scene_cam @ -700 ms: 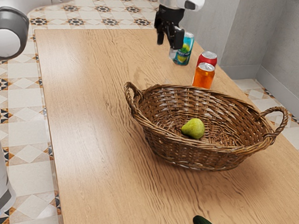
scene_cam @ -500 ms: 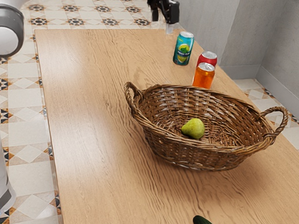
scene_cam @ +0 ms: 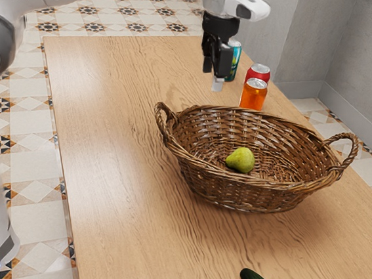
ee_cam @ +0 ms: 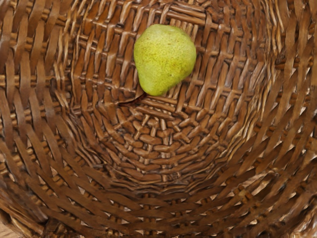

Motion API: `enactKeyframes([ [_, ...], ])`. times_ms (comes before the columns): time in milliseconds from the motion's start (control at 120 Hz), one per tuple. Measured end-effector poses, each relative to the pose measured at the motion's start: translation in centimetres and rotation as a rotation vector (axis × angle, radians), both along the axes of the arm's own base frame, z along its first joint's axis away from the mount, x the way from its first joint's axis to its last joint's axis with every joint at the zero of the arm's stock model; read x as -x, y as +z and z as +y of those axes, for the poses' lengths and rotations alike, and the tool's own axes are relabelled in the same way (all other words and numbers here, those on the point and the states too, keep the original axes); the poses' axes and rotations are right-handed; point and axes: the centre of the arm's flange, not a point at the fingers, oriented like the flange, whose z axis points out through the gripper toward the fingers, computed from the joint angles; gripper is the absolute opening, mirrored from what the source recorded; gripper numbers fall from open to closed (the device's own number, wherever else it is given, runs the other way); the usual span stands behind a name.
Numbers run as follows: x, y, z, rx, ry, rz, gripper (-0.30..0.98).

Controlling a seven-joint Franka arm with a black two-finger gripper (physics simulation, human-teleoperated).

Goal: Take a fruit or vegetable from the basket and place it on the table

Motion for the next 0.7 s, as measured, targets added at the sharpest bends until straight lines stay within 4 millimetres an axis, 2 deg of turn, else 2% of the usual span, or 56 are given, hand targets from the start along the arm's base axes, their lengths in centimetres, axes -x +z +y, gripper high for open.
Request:
enactKeyframes([
  [58, 1.6, -2.3, -4.5, -0.023, -0.079, 0.021, 0.69],
  [108, 2.5, -3.2, -7.5, -0.028, -0.134, 0.011, 0.68],
  [150, 2.3, -3.7, -8.7, -0.025, -0.154, 0.000, 0.68],
  [192, 1.5, -4.2, -8.9, -0.015, -0.153, -0.013, 0.68],
  [283, 0.0, -4.4, -7.4, 0.000, -0.118, -0.047, 0.69],
  [433, -2.2, -4.8, -3.2, 0.008, -0.036, -0.074, 0.69],
  [583, -4.6, -6.7, 1.2, 0.008, 0.042, -0.072, 0.69],
  [700, -5.6, -8.7, 4.0, 0.005, 0.092, -0.068, 0.69],
])
